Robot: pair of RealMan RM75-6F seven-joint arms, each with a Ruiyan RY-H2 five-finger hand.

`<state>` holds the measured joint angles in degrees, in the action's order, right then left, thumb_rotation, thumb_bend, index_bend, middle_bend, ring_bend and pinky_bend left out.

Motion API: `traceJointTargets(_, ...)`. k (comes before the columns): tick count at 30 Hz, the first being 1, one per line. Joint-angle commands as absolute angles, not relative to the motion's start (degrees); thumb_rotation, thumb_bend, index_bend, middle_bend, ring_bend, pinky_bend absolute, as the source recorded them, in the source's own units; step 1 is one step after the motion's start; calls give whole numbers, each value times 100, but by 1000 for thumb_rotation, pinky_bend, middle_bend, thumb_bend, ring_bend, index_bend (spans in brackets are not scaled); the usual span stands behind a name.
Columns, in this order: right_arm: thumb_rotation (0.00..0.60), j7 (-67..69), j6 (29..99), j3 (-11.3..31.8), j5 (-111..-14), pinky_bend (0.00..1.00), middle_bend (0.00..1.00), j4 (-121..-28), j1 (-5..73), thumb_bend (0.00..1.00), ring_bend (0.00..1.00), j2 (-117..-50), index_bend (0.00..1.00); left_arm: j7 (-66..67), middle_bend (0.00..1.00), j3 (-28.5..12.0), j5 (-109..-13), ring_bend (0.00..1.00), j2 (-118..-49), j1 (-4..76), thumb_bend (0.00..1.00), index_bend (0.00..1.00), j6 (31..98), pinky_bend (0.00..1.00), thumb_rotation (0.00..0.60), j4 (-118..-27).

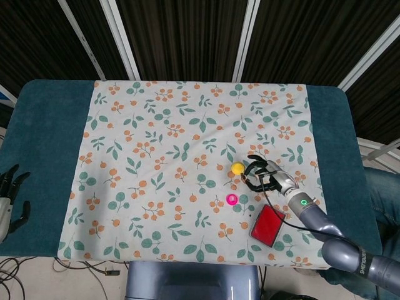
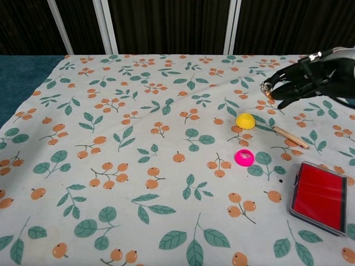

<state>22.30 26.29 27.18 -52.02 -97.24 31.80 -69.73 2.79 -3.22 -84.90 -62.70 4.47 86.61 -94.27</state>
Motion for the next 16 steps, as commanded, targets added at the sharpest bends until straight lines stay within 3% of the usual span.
traceJointTargets(1,600,3301,1924,3465,-5722,226,110,-9999,2746,438,142,-6526,684,273,0,-321,-8496,59,-6271,443,537,140,8668,59,600,-9421)
traceJointTargets(9,600,4424,1566,4236,-6576,226,109,-10246,2234,439,141,-6330,684,266,0,-315,-8510,59,-6271,440,537,140,8670,59,600,-9413)
traceJointTargets(16,600,5229,1415,4622,-7221,226,108,-10435,1905,439,140,-6251,684,285,0,-313,-8518,59,-6270,438,537,140,8675,59,600,-9432)
